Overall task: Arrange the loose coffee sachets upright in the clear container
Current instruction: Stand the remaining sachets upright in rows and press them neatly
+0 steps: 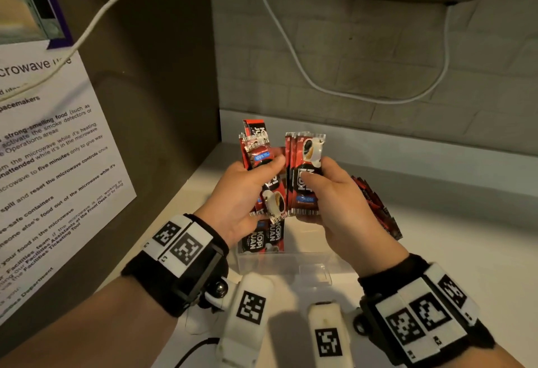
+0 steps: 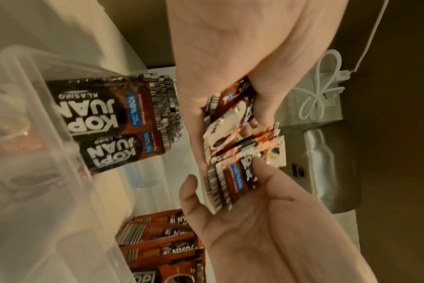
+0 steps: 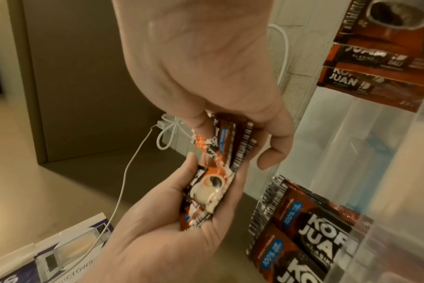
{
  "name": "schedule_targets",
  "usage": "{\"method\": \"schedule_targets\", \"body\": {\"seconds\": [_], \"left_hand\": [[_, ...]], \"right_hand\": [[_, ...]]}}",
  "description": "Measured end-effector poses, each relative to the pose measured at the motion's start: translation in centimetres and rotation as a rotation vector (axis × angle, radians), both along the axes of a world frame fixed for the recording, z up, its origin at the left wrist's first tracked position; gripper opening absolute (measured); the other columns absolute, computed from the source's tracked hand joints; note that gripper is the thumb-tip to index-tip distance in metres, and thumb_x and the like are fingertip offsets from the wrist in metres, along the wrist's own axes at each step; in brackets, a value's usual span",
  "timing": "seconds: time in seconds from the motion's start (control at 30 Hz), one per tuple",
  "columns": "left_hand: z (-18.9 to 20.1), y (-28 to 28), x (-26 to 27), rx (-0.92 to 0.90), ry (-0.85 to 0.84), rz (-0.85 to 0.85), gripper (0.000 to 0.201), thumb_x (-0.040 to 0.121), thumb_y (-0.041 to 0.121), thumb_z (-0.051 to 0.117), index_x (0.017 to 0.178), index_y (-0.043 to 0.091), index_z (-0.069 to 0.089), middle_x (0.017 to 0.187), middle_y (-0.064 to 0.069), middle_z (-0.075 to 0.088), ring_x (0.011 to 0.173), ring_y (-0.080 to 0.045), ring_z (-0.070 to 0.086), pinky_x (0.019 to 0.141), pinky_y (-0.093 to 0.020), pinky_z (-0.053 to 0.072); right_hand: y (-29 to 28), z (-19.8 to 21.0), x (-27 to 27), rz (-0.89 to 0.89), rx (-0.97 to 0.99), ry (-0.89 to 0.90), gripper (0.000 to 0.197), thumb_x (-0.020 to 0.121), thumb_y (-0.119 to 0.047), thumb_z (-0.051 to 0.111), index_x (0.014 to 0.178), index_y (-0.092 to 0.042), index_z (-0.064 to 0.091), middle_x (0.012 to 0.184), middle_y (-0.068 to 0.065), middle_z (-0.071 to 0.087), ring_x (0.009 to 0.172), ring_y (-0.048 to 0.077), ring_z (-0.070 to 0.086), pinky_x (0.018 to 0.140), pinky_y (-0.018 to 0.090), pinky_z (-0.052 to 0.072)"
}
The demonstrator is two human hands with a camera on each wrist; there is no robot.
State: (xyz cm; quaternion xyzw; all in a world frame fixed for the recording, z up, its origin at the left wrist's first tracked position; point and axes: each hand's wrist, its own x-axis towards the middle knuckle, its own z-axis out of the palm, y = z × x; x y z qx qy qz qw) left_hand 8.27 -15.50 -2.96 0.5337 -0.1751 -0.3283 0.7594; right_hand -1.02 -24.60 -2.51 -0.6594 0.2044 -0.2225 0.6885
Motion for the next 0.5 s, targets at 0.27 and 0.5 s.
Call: {"method": "schedule_targets", "body": {"seconds": [0.27,0.5], "left_hand": [[2.3,1.1,2.5,0.037,0.035,0.051,0.012,0.089,0.032,0.066,0.085,0.027,0.056,0.069,0.005,0.052,0.054,-0.008,0.046,0.055,-0.027,0.044],[1.7,1.6,1.8,0.276,-0.254,-0.231,0.024,0.074,0.015,0.077,0.087,0.022,0.057,0.081,0.002,0.069,0.074,-0.014,0.067,0.049,-0.024,0.043]], "right_hand": [[-3.3,1.2,-0.6,-0.124,-0.610,0.141,0.027,0.092,-0.001,0.040,0.110,-0.014,0.055,0.087,0.008,0.058,0.073,0.023,0.051,0.065,0.031,0.040],[-3.2,3.6,-1.7,0.221,-1.025,0.369,0.026,0.088,-0.008,0.061,0.111,-0.018,0.066,0.096,0.002,0.069,0.088,0.019,0.063,0.078,0.030,0.048]]}}
